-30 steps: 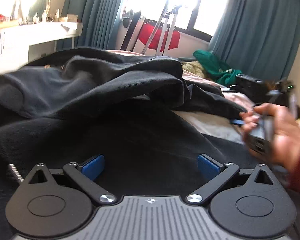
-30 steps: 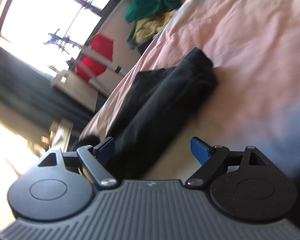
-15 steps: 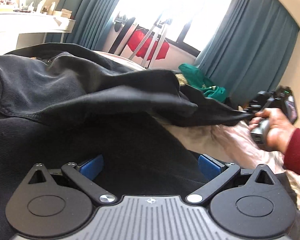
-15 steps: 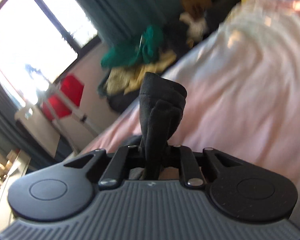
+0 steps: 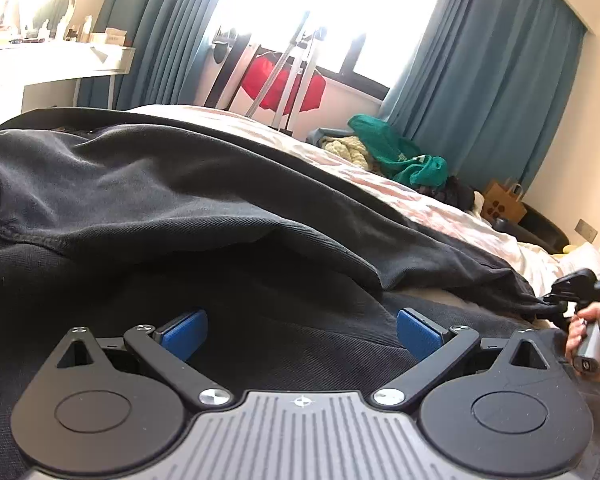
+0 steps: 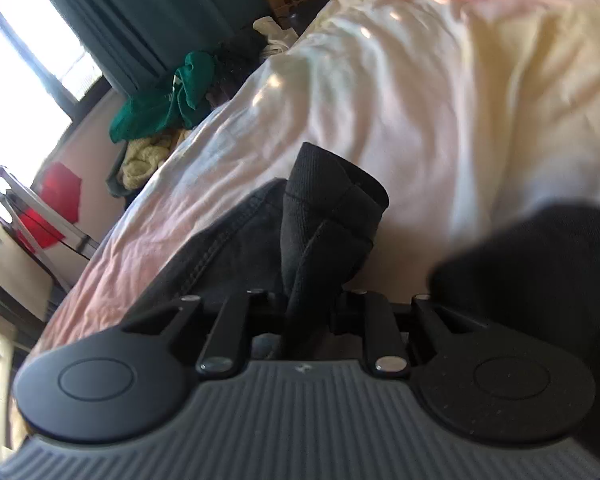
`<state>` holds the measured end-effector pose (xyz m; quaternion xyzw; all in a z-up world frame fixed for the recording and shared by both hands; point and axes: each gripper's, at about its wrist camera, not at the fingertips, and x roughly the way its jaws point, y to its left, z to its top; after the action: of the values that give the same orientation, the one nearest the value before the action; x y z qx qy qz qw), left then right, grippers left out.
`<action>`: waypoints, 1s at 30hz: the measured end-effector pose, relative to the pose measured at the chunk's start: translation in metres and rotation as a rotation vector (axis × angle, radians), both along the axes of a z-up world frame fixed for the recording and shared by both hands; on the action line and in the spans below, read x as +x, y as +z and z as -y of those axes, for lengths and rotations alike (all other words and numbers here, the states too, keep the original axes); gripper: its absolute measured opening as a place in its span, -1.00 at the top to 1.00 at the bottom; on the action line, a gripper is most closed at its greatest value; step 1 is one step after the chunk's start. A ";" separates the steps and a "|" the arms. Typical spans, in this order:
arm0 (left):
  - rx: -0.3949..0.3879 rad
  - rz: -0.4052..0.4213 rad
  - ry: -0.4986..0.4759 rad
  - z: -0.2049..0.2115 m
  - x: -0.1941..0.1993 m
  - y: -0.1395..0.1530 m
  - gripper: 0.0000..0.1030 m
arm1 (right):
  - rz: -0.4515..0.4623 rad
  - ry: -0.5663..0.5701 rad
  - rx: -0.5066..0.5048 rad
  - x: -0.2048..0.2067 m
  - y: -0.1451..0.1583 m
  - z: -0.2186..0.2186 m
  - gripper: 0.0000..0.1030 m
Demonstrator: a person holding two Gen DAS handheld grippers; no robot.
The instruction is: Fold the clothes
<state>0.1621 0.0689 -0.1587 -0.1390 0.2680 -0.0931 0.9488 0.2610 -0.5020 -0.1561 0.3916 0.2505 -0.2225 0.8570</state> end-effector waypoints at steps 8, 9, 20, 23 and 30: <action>-0.021 -0.015 0.003 -0.001 -0.002 -0.002 -0.97 | 0.095 -0.158 0.029 -0.052 0.032 -0.006 -0.27; -0.026 -0.016 0.004 -0.001 -0.004 -0.002 -0.97 | 0.102 -0.178 -0.022 -0.056 0.041 -0.012 -0.31; -0.048 -0.032 -0.001 -0.001 -0.003 -0.007 -0.97 | -0.061 -0.135 0.282 0.020 0.027 -0.033 -0.43; -0.058 -0.035 -0.002 -0.002 -0.002 -0.008 -0.97 | -0.193 -0.167 0.278 0.054 0.020 -0.027 -0.43; -0.083 -0.039 -0.004 -0.006 0.001 -0.012 -0.98 | -0.458 0.000 0.044 0.110 0.015 -0.051 -0.31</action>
<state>0.1628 0.0747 -0.1711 -0.1792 0.2826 -0.1034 0.9367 0.3713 -0.4508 -0.1414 0.3497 0.4434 -0.3002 0.7688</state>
